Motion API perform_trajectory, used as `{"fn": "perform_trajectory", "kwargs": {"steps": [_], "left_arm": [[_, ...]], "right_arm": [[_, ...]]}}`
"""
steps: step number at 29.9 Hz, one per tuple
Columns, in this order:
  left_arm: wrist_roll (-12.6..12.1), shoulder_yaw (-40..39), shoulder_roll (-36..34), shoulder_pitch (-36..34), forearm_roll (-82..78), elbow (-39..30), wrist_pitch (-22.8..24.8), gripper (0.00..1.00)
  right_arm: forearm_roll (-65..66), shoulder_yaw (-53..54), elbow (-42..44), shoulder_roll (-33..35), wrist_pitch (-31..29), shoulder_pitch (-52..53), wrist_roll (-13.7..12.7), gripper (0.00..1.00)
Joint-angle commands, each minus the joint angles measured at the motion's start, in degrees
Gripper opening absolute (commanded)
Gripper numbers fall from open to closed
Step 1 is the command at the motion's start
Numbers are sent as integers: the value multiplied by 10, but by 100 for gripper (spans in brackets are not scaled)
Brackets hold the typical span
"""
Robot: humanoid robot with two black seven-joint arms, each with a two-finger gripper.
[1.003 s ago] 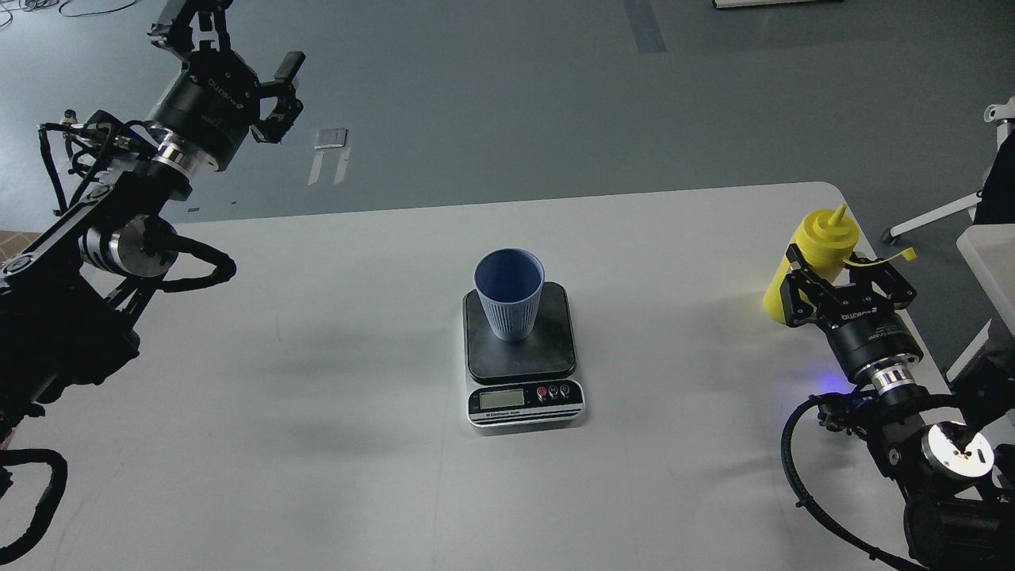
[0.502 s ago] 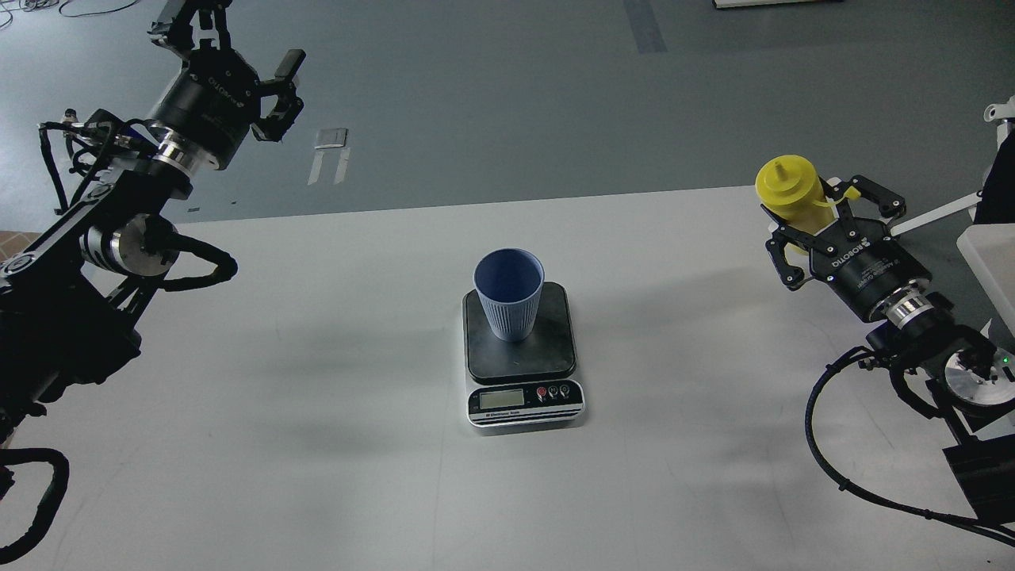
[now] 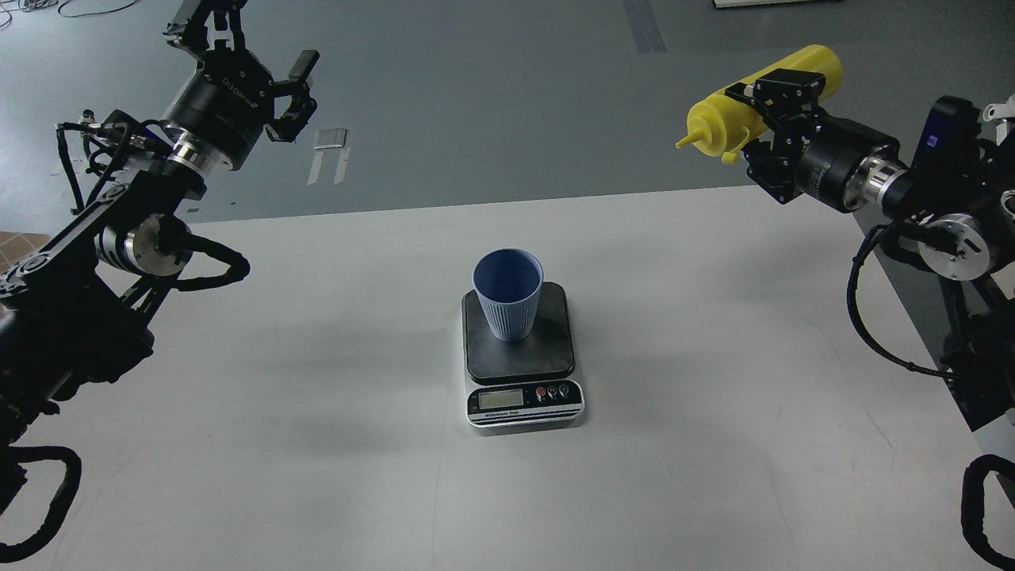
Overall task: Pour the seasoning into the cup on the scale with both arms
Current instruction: 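Lift the yellow bottle and tilt it nozzle-down over the blue cup, then hold the inverted bottle over the cup to pour sauce in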
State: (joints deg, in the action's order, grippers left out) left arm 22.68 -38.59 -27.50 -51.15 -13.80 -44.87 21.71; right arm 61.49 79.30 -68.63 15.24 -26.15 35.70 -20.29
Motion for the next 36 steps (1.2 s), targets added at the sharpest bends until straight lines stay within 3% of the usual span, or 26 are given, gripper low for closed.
{"fn": "perform_trajectory", "kwargs": {"steps": [1, 18, 36], "left_arm": [[0, 0, 0, 1, 0, 0, 0, 97], [0, 0, 0, 0, 0, 0, 0, 97], [0, 0, -1, 1, 0, 0, 0, 97]], "right_arm": [[62, -43, -35, -1, 1, 26, 0, 53], [278, -208, -138, -51, 0, 74, -1, 54], [445, -284, -143, -100, 0, 72, -1, 55]]}}
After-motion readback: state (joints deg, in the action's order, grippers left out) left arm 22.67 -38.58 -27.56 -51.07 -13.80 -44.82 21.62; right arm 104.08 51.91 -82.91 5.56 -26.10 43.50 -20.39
